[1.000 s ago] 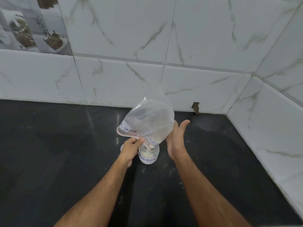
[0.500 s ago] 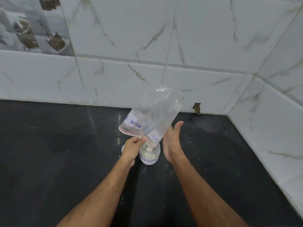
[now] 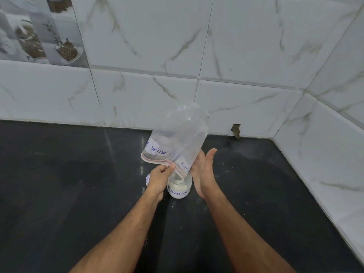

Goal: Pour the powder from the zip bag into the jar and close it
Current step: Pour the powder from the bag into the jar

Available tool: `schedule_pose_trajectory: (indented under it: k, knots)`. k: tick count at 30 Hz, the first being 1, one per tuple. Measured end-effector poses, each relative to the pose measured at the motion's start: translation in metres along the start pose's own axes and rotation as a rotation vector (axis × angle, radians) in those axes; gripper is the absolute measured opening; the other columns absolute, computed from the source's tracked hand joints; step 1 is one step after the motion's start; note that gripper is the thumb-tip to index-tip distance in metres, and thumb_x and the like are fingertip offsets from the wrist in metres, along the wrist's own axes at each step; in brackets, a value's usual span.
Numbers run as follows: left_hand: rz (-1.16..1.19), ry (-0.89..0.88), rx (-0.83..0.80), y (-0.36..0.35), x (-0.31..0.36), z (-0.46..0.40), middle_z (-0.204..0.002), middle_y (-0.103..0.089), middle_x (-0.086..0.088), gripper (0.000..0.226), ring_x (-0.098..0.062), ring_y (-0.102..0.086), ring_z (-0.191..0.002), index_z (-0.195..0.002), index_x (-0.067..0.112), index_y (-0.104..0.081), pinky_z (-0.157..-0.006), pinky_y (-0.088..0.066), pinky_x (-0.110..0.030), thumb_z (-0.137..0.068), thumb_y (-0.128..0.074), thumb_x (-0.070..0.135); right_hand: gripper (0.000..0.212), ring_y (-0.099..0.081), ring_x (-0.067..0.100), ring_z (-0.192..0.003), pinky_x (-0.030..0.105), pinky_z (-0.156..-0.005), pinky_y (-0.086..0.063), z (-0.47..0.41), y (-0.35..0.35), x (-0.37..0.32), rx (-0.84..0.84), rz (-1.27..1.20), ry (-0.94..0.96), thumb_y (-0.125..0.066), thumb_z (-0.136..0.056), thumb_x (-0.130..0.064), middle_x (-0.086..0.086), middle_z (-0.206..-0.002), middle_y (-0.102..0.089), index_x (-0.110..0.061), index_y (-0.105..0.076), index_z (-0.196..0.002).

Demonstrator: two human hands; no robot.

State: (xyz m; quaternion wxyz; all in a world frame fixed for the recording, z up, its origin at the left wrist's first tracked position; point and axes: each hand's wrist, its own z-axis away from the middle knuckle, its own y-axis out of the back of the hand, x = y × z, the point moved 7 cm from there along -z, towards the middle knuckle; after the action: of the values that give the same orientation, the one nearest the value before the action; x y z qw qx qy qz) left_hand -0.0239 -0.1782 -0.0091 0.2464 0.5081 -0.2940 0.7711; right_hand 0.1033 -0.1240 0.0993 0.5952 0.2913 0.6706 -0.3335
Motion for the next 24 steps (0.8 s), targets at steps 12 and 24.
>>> schedule_pose_trajectory:
  k: [12,24]
  knots:
    - [0.065,-0.002,0.038,-0.004,0.000,0.003,-0.099,-0.076,-0.010,0.017,-0.022,-0.070,-0.091,-0.098,0.002,-0.071,-0.078,-0.053,-0.031,-0.093,-0.067,0.017,0.114,-0.038,0.006,-0.143,0.030,-0.116,-0.033,0.004,0.000,0.006,0.060,-0.010,-0.049,-0.021,-0.068,-0.095,-0.010,-0.158,-0.039,-0.025,-0.020,-0.158]
    - [0.020,-0.026,0.046,-0.003,0.001,0.002,-0.103,-0.076,-0.016,0.015,-0.032,-0.069,-0.108,-0.098,0.002,-0.072,-0.100,-0.052,-0.048,-0.091,-0.070,0.015,0.078,-0.061,0.001,-0.120,0.020,-0.096,-0.050,0.001,-0.006,0.005,-0.017,0.067,-0.003,-0.012,-0.084,-0.076,-0.019,-0.127,-0.067,-0.032,-0.048,-0.137]
